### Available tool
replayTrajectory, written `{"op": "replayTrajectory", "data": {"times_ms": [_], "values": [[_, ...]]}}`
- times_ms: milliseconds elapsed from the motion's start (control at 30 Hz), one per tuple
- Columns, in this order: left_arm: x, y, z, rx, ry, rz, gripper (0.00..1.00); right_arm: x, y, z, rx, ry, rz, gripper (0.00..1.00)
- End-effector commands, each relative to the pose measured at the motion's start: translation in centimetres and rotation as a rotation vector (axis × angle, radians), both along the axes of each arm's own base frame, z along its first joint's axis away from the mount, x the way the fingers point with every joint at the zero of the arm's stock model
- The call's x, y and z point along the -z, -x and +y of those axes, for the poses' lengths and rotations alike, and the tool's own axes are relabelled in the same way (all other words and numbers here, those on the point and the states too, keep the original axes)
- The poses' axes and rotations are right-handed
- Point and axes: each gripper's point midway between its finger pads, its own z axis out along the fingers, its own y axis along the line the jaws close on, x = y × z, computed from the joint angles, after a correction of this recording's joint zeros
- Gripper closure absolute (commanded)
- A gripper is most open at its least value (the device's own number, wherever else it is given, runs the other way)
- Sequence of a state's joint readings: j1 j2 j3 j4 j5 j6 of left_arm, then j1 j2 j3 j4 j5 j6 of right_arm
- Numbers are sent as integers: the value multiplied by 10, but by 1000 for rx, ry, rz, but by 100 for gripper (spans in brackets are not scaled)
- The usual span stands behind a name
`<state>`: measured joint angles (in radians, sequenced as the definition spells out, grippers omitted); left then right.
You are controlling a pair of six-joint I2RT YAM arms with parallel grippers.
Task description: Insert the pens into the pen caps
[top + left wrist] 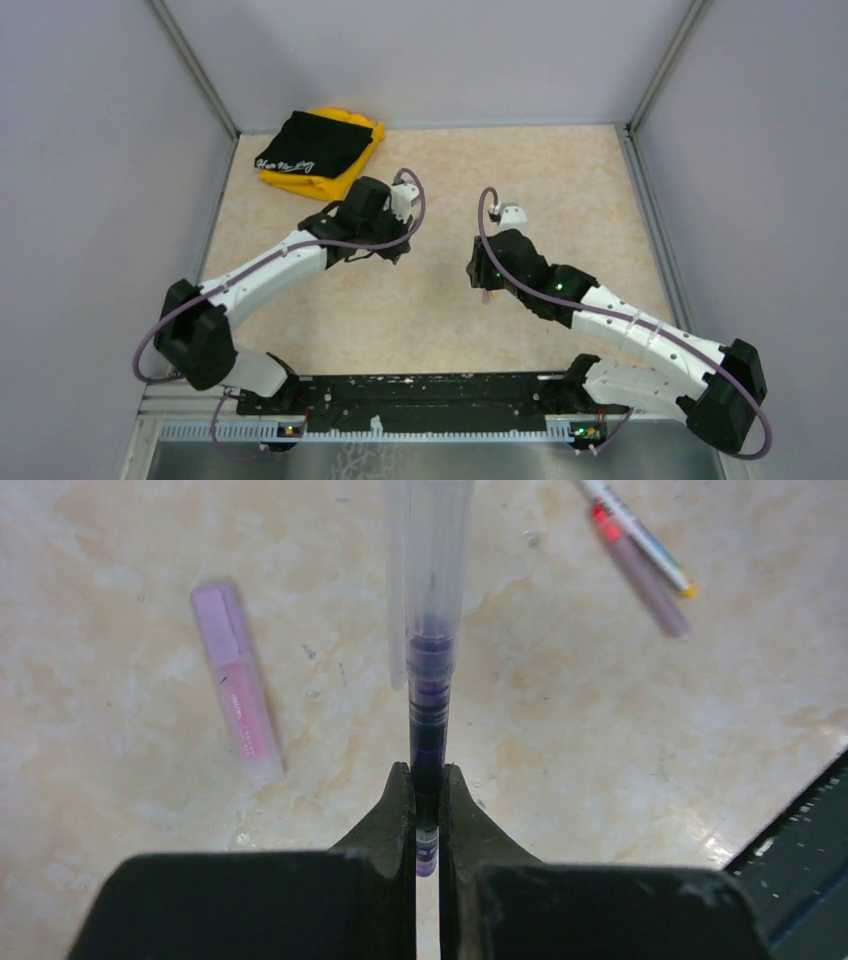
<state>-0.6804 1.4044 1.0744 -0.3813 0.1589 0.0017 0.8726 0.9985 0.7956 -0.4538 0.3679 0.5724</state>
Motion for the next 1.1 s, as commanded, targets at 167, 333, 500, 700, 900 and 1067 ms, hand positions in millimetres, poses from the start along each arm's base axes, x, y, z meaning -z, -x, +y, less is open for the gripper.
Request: {"op": "replayTrajectory", "data": {"times_ms": [167,333,500,700,900,1067], "values": [[83,-47,30,-126,-428,151,100,-12,14,21,-140,-294,35,58],[112,-61,36,-148,-530,185,100,-7,20,13,-127,-293,40,57],[124,-65,45,-174,-536,232,100,-2,24,7,-112,-296,44,57],[131,-62,45,-165,-538,255,100,-1,25,5,-109,-294,42,57],[142,-56,46,-164,-541,298,92,-8,23,1,-94,-305,10,45],[145,-51,45,-167,-526,320,85,-11,28,-3,-108,-305,-9,44]]}}
